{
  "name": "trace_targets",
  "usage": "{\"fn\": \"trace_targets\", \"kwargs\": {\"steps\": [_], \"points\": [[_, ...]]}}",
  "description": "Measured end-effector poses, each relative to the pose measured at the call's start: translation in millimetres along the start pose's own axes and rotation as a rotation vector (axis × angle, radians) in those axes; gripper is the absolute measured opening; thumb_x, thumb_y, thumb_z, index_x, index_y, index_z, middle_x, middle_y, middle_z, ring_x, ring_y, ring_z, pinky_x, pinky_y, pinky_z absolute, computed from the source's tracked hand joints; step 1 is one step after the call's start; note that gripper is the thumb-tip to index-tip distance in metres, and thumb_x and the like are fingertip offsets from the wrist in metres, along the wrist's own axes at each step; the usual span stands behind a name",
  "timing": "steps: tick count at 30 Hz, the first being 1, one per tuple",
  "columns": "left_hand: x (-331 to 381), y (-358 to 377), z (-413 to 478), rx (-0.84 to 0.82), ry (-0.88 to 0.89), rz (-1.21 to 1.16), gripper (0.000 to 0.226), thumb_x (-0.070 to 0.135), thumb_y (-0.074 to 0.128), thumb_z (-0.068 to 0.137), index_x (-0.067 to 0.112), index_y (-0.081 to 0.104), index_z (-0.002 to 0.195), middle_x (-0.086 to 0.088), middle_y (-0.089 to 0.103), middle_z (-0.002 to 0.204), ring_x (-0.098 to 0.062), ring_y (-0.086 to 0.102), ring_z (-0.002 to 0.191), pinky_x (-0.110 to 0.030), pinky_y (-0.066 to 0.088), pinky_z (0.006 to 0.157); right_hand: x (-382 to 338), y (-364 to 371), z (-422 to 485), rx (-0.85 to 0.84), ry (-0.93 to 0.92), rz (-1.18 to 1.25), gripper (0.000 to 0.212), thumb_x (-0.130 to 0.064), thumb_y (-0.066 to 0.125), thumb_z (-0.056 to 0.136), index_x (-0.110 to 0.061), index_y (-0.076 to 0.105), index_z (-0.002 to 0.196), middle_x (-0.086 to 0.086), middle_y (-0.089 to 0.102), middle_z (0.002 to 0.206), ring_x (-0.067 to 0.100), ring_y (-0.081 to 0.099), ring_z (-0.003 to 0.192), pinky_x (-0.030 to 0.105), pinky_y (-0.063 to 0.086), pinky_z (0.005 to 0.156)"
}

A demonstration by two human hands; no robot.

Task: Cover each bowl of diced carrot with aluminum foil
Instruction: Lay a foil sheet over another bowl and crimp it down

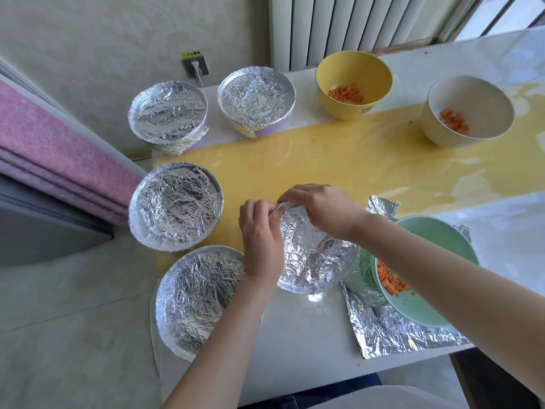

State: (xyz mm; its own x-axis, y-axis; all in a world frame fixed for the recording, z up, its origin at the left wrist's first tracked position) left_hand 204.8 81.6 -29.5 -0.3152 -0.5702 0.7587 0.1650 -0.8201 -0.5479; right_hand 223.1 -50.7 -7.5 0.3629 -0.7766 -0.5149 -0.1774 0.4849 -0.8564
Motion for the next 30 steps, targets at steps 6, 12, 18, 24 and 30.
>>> {"fn": "trace_targets", "kwargs": {"steps": [6,12,18,24,30], "points": [[-1,1,1,-0.070,-0.092,-0.047,0.001,0.003,0.052,0.092,0.003,0.053,0.093,-0.012,0.061,0.104,-0.021,0.055,0.106,-0.027,0.043,0.081,2,1,5,-0.048,0.021,0.047,0.036,0.003,0.044,0.091,-0.013,0.058,0.120,0.004,0.063,0.111,0.025,0.059,0.100,0.038,0.047,0.080],[-5,-5,0,-0.057,-0.107,-0.006,0.003,0.005,0.053,0.093,0.005,0.055,0.094,-0.002,0.063,0.081,-0.013,0.045,0.063,-0.008,0.032,0.056,6,1,5,-0.081,0.087,0.052,0.060,0.018,0.040,0.076,-0.014,0.058,0.123,0.006,0.064,0.117,0.027,0.061,0.099,0.039,0.049,0.080],[-5,-5,0,-0.064,-0.159,-0.009,0.019,0.004,0.053,0.093,0.005,0.061,0.109,-0.003,0.068,0.097,-0.005,0.053,0.078,-0.002,0.034,0.067,8,3,5,-0.053,0.129,0.035,0.033,-0.007,0.041,0.098,-0.016,0.056,0.127,0.003,0.062,0.122,0.024,0.059,0.105,0.033,0.046,0.082],[-10,0,9,-0.130,-0.278,0.032,0.026,0.004,0.044,0.097,0.006,0.058,0.119,-0.007,0.063,0.113,-0.009,0.051,0.096,-0.009,0.032,0.078,20,3,5,-0.003,0.257,0.070,0.033,-0.015,0.036,0.101,-0.013,0.053,0.129,0.006,0.060,0.126,0.026,0.059,0.108,0.033,0.045,0.087],[-26,2,15,-0.238,-0.402,0.151,0.029,0.013,0.033,0.101,-0.003,0.054,0.114,-0.012,0.057,0.106,-0.020,0.050,0.093,-0.015,0.025,0.069,34,7,12,0.010,0.376,0.127,0.030,-0.014,0.040,0.100,-0.008,0.059,0.122,0.011,0.067,0.111,0.028,0.063,0.094,0.026,0.043,0.077]]}}
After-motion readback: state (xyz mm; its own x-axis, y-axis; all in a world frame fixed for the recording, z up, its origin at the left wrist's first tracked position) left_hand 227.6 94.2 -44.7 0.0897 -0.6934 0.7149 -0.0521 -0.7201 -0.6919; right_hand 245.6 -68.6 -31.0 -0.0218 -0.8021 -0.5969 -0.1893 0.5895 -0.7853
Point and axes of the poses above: each hand's wrist, its own z-axis towards the middle knuckle, its own y-axis out of the palm, x = y × z, the point moved 4 cm from there along z, towards the middle knuckle
